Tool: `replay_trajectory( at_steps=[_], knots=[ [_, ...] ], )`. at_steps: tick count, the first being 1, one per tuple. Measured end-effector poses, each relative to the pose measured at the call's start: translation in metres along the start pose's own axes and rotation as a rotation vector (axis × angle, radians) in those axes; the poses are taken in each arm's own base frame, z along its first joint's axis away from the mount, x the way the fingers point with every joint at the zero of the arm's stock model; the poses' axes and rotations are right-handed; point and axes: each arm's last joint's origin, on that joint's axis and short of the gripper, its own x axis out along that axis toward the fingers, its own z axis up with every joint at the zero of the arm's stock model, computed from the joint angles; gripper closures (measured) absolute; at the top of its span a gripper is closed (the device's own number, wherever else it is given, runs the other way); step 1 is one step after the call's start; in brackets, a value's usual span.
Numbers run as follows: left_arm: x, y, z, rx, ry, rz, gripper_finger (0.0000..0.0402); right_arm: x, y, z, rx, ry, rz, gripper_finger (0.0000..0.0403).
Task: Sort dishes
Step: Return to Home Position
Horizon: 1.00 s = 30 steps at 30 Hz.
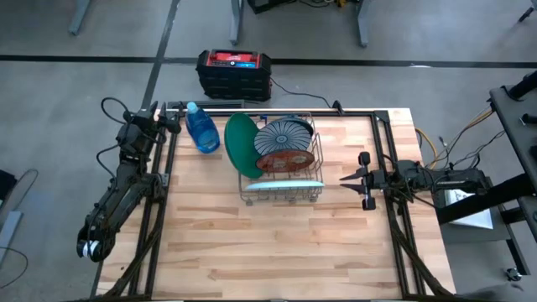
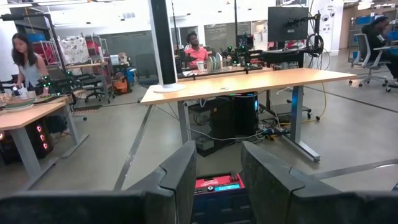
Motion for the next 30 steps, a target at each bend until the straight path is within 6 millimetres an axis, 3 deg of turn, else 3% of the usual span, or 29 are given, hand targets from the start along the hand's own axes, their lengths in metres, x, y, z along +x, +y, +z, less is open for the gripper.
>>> replay_trajectory(
  at_steps=[19, 30],
  knots=[
    [0.0, 0.0, 0.0, 0.0, 0.0, 0.0, 0.0285, 0.0, 0.0, 0.0, 0.0, 0.0, 0.0, 0.0355],
    [0.0, 0.0, 0.0001, 0.0, 0.0, 0.0, 0.0285, 0.0, 0.0, 0.0, 0.0, 0.0, 0.0, 0.0336]
  ],
)
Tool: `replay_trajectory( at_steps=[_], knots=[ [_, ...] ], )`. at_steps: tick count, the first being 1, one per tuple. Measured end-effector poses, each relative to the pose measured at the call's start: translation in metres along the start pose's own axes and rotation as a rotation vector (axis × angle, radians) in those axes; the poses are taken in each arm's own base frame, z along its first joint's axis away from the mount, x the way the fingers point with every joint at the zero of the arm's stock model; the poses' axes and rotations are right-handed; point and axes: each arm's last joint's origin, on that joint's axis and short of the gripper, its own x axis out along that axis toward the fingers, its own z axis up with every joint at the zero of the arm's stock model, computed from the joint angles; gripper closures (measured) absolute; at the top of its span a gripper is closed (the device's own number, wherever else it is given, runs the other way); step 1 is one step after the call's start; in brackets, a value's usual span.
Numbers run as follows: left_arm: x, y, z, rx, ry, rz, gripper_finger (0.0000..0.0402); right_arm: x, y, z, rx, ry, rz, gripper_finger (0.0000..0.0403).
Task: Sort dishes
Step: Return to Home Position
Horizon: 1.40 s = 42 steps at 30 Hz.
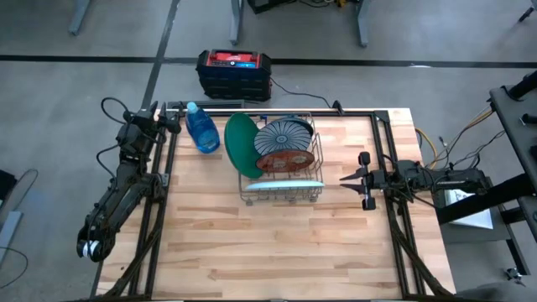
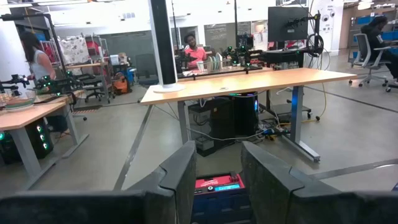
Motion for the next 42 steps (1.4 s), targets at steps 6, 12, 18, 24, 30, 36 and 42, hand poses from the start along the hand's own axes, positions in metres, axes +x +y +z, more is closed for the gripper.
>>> replay_trajectory(
  at_steps=[6, 12, 18, 24, 30, 36, 42],
  knots=[
    [0.0, 0.0, 0.0, 0.0, 0.0, 0.0, 0.0285, 0.0, 0.0, 0.0, 0.0, 0.0, 0.0, 0.033],
    [0.0, 0.0, -0.0001, 0.0, 0.0, 0.0, 0.0285, 0.0, 0.0, 0.0, 0.0, 0.0, 0.0, 0.0337],
    [0.0, 0.0, 0.0, 0.0, 0.0, 0.0, 0.0285, 0.0, 0.0, -0.0001, 0.0, 0.0, 0.0, 0.035],
    [0.0, 0.0, 0.0001, 0.0, 0.0, 0.0, 0.0285, 0.0, 0.0, 0.0, 0.0, 0.0, 0.0, 0.0353],
    [0.0, 0.0, 0.0, 0.0, 0.0, 0.0, 0.0285, 0.0, 0.0, 0.0, 0.0, 0.0, 0.0, 0.0341],
    [0.0, 0.0, -0.0001, 0.0, 0.0, 0.0, 0.0285, 0.0, 0.0, 0.0, 0.0, 0.0, 0.0, 0.0334],
    [0.0, 0.0, 0.0, 0.0, 0.0, 0.0, 0.0285, 0.0, 0.0, 0.0, 0.0, 0.0, 0.0, 0.0344]
  ],
)
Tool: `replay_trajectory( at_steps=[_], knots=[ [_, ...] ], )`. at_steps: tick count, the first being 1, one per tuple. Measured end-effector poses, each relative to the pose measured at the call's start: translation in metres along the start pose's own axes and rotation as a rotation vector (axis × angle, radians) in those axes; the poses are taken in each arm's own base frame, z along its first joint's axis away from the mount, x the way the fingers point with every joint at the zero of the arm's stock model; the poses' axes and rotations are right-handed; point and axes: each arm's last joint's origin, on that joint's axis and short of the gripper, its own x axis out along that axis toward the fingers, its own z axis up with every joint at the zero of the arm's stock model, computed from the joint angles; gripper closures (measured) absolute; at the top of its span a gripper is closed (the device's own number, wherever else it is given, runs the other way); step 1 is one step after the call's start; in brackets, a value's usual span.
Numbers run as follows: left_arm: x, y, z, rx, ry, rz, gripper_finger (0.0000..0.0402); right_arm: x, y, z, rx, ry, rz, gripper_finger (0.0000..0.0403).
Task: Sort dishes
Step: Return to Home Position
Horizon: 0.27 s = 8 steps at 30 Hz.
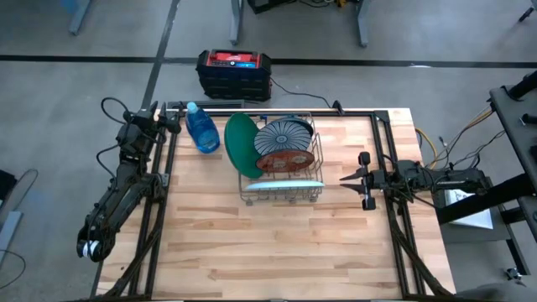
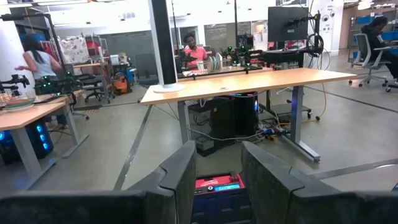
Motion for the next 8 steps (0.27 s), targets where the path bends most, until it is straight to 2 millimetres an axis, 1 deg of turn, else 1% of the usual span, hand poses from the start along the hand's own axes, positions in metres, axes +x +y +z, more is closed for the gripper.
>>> replay_trajectory(
  at_steps=[8],
  knots=[
    [0.0, 0.0, 0.0, 0.0, 0.0, -0.001, 0.0285, 0.0, 0.0, 0.0, 0.0, 0.0, 0.001, 0.0354]
  ],
)
